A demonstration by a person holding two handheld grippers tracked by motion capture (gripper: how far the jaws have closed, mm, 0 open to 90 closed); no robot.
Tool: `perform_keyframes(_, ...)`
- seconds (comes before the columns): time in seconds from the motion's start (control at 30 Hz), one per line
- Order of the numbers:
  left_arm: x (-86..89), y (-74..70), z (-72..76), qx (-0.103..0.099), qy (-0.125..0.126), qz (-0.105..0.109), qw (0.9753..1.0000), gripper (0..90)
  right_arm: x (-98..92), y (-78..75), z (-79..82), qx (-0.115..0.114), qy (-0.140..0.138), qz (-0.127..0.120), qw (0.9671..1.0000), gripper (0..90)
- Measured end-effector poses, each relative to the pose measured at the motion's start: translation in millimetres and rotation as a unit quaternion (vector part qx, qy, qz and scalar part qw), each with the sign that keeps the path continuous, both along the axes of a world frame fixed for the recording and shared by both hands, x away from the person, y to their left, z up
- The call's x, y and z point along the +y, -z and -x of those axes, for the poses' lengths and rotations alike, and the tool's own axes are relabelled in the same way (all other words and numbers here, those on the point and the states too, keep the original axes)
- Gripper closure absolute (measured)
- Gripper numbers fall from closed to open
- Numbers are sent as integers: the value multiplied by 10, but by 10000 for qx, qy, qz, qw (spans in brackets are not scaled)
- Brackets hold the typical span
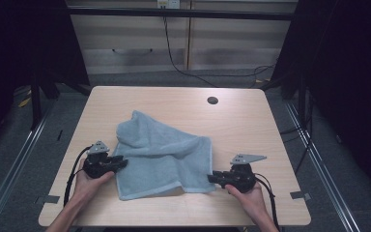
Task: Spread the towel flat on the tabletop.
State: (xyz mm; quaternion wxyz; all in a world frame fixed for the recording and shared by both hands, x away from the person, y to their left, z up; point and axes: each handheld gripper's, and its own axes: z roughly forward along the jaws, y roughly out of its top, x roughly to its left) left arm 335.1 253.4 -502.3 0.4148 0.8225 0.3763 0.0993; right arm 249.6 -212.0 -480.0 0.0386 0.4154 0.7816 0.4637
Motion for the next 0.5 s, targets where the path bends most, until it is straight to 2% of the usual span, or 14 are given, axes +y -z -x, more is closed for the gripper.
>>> perform_keyframes(0.03,12,-21,14,-4,21,44,10000,659,-55,1,2,-40,121,138,9998,719)
perform_keyframes(0.07,26,-48,36,28,58,209,9998,643,-108,-5,14,-21,228,167,9996,707)
perform_keyframes(0.1,38,-87,70,39,165,354,9992,632,-159,-11,29,-78,213,114,9997,691)
perform_keyframes(0.13,39,-133,126,-7,303,399,9987,631,-192,-23,53,-143,148,51,9998,677)
perform_keyframes(0.2,25,-225,273,-103,617,335,9975,632,-206,-32,80,-209,70,20,9998,669)
perform_keyframes(0.23,11,-253,354,-122,827,357,9959,648,-188,-30,122,-277,-145,43,9995,660)
perform_keyframes(0.3,-37,-255,519,-139,1165,292,9927,653,-164,-11,128,-271,-227,62,9994,652)
perform_keyframes(0.33,-65,-232,587,-96,1286,253,9913,661,-91,42,122,-244,-353,180,9989,626)
perform_keyframes(0.37,-85,-200,637,-108,1389,194,9901,661,-91,42,122,-244,-353,180,9989,626)
perform_keyframes(0.43,-126,-130,688,10,1557,141,9877,623,26,121,74,-198,-543,373,9976,597)
perform_keyframes(0.5,-169,-85,711,21,1591,55,9872,593,62,140,55,-202,-556,424,9973,590)
